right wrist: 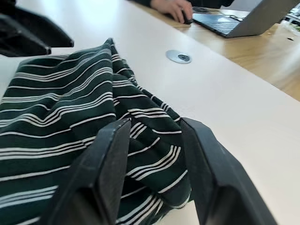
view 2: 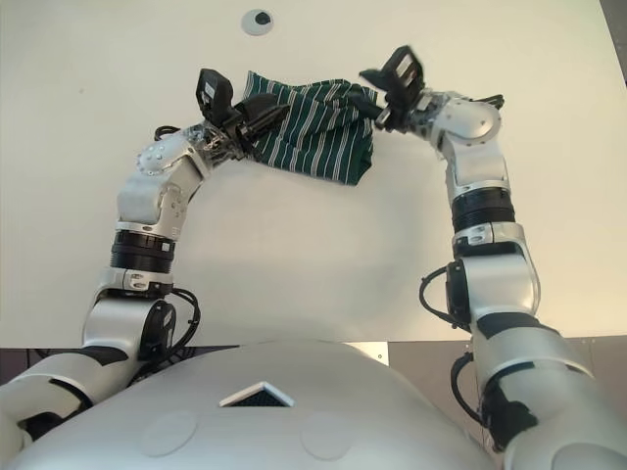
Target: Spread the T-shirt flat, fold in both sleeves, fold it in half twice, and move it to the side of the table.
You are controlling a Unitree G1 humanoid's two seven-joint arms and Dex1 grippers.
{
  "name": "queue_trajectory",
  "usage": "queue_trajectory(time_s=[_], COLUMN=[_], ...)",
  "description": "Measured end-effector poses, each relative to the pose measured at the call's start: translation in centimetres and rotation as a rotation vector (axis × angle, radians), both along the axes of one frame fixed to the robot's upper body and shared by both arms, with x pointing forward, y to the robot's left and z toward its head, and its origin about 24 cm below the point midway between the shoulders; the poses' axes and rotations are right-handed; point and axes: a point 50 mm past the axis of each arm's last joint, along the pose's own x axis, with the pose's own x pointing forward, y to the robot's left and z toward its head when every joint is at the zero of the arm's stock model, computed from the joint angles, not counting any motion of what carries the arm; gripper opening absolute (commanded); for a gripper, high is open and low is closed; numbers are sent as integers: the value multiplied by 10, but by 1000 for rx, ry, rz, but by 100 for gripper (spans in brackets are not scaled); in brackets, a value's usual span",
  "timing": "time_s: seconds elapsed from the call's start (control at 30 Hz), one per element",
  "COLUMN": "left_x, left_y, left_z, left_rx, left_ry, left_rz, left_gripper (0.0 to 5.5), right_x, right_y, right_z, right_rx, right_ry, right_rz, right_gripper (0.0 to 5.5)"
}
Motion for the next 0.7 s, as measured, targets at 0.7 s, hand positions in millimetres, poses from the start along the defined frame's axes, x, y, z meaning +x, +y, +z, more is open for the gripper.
queue_trajectory(time_s=[0.7], left_x=[9], left_y=[55], left_z=[35], left_rx=[-122], left_ry=[-281], left_rz=[513], left_gripper=[168], right_x=[15], right_y=[-27], right_z=[-43], right_rx=[-30], right_ry=[144], right_rz=[-612], right_gripper=[190])
